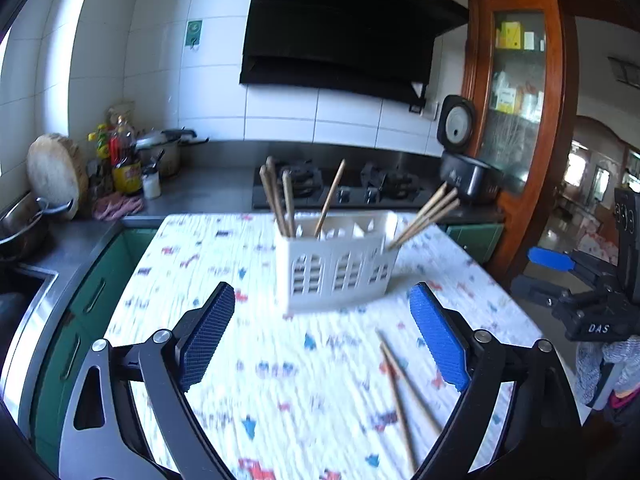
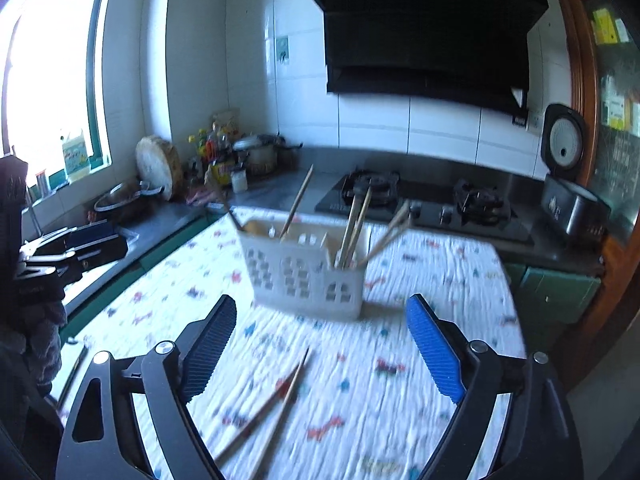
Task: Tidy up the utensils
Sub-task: 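Withdraw both open tools toward the last loose chopsticks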
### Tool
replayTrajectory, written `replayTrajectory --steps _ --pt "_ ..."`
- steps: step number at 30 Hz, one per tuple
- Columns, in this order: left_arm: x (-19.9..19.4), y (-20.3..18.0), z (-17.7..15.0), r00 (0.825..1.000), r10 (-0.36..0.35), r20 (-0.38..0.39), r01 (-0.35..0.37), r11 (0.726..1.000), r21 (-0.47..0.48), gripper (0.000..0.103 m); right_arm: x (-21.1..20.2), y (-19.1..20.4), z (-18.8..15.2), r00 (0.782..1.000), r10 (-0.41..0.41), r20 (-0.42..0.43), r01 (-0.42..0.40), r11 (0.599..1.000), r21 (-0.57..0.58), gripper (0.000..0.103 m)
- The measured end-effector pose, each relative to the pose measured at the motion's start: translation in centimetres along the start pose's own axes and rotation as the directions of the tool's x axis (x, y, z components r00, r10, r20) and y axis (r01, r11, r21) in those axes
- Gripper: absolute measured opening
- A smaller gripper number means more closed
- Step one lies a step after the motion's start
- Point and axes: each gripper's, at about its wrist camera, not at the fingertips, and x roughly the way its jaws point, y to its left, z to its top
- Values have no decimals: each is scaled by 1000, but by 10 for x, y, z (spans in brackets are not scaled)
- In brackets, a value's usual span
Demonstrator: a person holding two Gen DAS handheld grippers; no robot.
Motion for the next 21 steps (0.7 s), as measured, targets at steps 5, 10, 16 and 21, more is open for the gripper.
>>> replayTrajectory --steps 5,10,16,21 --pt "-4 8 -39 998 37 -51 -39 998 -42 95 10 10 -54 995 13 -97 -11 1000 22 87" --pt "-8 19 -70 993 88 -84 -94 993 -66 96 19 20 -99 984 22 -177 -14 999 49 87" --pt "-14 26 -92 986 127 -111 -136 987 -82 98 30 39 -139 970 12 -242 -2 999 42 87" --pt "-15 33 -106 982 138 -132 -153 982 -109 98 36 54 -149 966 10 -257 -3 1000 27 87"
